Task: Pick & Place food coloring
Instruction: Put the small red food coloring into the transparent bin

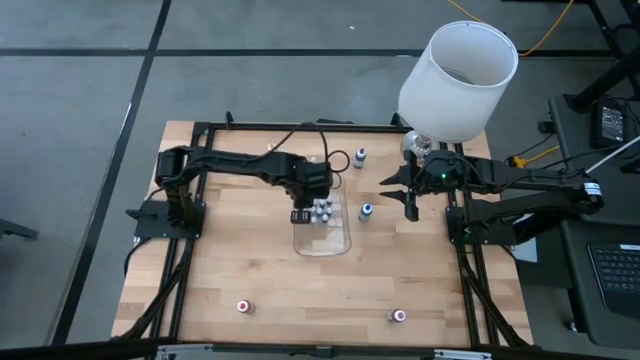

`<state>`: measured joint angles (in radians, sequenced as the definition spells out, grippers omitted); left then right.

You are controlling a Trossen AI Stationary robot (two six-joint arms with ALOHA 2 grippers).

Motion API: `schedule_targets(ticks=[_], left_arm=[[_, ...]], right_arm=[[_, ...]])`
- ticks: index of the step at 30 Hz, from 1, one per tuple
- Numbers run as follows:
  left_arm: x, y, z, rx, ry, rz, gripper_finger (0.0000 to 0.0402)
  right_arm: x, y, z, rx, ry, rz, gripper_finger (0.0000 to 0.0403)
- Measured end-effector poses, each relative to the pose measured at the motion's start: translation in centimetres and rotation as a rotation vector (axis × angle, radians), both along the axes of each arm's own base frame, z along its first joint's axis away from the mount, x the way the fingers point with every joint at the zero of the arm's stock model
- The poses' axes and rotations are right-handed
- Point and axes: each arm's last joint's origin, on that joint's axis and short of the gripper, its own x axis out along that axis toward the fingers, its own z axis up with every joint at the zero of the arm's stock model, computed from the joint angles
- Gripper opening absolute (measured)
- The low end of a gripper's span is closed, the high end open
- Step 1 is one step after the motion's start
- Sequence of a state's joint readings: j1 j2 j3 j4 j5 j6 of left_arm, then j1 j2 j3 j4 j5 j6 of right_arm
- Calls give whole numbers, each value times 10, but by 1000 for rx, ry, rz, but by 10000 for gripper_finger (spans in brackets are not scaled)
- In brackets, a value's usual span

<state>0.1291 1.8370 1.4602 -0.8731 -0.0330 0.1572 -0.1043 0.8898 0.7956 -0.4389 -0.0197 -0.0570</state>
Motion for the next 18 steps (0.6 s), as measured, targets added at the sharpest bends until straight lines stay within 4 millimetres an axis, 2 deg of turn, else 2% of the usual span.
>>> schedule_targets(ticks=[8, 18], left_arm=[[-7, 6, -29, 11, 7, -16, 56], [-11, 10, -44, 16, -10, -5, 56]], right_arm=[[0, 0, 0, -1, 0, 1, 138], [0, 0, 0, 0, 0, 0, 138]])
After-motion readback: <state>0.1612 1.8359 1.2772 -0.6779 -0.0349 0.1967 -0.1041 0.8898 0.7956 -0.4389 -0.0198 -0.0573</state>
